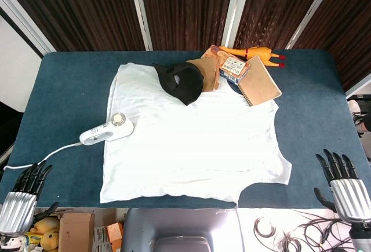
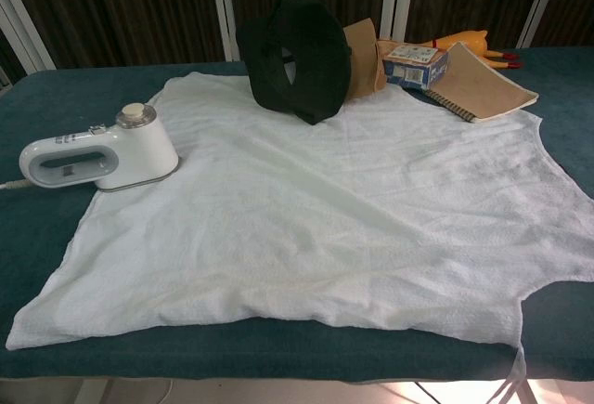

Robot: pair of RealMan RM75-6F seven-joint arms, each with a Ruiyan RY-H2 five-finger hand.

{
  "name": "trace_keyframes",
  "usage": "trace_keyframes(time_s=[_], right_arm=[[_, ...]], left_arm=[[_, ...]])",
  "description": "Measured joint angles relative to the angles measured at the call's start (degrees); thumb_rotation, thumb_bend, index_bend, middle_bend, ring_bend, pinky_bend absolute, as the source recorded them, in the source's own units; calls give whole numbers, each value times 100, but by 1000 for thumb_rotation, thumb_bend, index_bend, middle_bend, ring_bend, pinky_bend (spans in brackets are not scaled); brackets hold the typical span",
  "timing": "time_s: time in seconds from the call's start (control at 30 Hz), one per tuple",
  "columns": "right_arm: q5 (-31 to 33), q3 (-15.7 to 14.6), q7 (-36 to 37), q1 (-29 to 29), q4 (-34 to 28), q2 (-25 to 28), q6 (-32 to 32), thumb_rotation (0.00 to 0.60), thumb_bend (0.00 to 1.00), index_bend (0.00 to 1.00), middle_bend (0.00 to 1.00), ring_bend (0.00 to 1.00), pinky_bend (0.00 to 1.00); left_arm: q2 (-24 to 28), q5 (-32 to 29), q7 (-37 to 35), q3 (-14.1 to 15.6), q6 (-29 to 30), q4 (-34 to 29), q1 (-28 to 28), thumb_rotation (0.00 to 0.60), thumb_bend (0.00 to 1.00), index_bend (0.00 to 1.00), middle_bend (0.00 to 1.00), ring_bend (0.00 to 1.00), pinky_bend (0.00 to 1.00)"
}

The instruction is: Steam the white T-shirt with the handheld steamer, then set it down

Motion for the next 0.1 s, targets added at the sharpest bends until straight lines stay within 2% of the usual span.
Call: trace_keyframes(time_s=[0.1], right_arm=[[5, 28, 22, -6, 12, 4, -40, 600, 268, 0, 0, 0, 0]], left_arm=[[49, 71, -187, 34, -34, 40, -18, 600, 0, 15, 11, 0, 129]])
